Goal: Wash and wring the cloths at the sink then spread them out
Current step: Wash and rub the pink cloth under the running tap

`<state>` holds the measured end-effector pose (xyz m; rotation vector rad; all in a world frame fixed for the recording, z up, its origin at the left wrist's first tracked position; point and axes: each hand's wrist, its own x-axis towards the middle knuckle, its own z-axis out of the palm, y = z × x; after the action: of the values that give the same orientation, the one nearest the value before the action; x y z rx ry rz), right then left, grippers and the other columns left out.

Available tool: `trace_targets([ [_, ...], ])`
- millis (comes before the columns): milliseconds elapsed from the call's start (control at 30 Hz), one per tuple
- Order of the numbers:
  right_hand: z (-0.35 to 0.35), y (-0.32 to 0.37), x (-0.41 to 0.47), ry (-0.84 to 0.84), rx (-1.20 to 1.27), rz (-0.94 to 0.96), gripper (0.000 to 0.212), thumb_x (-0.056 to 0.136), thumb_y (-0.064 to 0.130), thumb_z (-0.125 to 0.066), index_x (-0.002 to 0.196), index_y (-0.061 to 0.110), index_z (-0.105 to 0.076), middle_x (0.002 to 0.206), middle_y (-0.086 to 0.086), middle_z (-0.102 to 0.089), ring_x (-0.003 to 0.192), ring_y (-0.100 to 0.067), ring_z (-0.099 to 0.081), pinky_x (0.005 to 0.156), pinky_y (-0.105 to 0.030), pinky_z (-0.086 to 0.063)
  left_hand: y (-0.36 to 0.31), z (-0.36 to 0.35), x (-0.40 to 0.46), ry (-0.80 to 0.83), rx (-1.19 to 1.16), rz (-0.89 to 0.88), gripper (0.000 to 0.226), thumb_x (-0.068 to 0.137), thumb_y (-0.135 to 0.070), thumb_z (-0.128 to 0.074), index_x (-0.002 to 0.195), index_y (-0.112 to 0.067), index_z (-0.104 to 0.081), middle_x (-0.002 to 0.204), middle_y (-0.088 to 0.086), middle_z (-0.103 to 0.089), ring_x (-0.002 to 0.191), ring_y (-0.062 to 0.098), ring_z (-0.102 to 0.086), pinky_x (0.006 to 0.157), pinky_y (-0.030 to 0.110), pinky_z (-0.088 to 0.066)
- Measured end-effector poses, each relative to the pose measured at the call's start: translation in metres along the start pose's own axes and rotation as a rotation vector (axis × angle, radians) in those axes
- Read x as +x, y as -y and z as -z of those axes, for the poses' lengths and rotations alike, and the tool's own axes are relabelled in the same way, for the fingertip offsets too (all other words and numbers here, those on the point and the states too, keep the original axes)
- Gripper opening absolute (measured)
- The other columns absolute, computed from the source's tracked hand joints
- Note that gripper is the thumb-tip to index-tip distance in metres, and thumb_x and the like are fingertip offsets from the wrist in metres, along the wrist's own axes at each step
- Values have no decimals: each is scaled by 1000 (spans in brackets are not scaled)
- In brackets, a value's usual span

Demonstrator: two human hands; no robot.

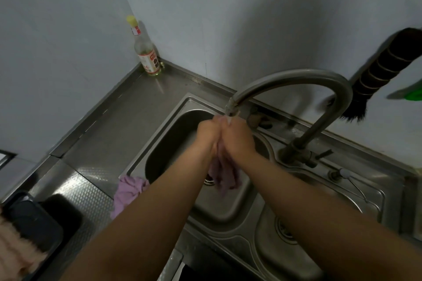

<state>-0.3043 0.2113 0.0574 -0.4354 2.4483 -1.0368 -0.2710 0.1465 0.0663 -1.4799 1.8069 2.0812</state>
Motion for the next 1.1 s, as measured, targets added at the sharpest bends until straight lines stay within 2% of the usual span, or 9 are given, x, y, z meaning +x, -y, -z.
trace_targets([
  [133,4,-9,1,-36,-118,-1,32,100,26,-35,99,7,-62,99,-16,-63,92,-29,-60,76,-36,-44,2,-4,-9,161,-151,120,26,102,-27,-42,87,-14,-59,78,4,-56,76,20,-55,67,30,-44],
  [267,28,-25,21,74,284,-138,30,97,33,-49,84,9,-62,83,-12,-63,81,-24,-59,70,-29,-43,3,17,-21,408,-314,225,46,100,-40,-42,102,0,-66,96,19,-66,92,30,-63,88,39,-48],
  [333,36,-33,19,200,421,-166,32,95,39,-53,87,10,-65,82,-6,-67,79,-18,-62,68,-26,-48,6,35,-8,378,-430,195,44,98,-37,-45,110,0,-65,104,19,-68,97,30,-66,89,41,-49],
  [467,43,-38,10,353,689,-64,18,96,21,-52,86,12,-63,76,2,-68,73,-9,-62,64,-20,-51,15,41,9,204,-502,142,51,98,-37,-48,132,1,-52,125,26,-61,111,33,-64,91,40,-54],
  [567,30,-21,-6,152,364,41,25,97,26,-49,72,22,-53,71,5,-55,67,-7,-50,61,-24,-42,10,28,6,17,-444,178,42,99,-41,-47,112,-4,-62,106,17,-68,93,28,-68,79,37,-56],
  [700,7,-2,-7,-53,-37,95,37,96,43,-42,76,18,-60,73,-3,-62,70,-18,-60,64,-30,-44,2,-1,-10,42,-334,246,35,97,-41,-53,79,-13,-64,51,3,-57,37,14,-56,36,19,-43],
  [833,9,0,9,-98,45,0,26,95,23,-42,84,8,-60,90,-15,-64,90,-31,-61,69,-30,-41,10,-11,-6,5,-244,80,31,99,-28,-52,77,-9,-63,65,7,-61,68,23,-65,62,26,-50],
  [967,-10,8,-3,-70,41,-1,39,99,35,-35,77,14,-59,73,-4,-60,76,-24,-60,65,-30,-42,7,4,3,-25,-263,78,27,100,-28,-49,78,-15,-58,68,2,-57,53,13,-58,41,17,-45],
  [1100,5,-3,19,-115,-34,1,32,99,21,-38,96,2,-64,96,-16,-66,95,-32,-62,75,-32,-47,12,-5,-4,-14,-184,-4,26,98,-22,-52,78,-9,-62,66,6,-60,61,15,-59,54,22,-48],
])
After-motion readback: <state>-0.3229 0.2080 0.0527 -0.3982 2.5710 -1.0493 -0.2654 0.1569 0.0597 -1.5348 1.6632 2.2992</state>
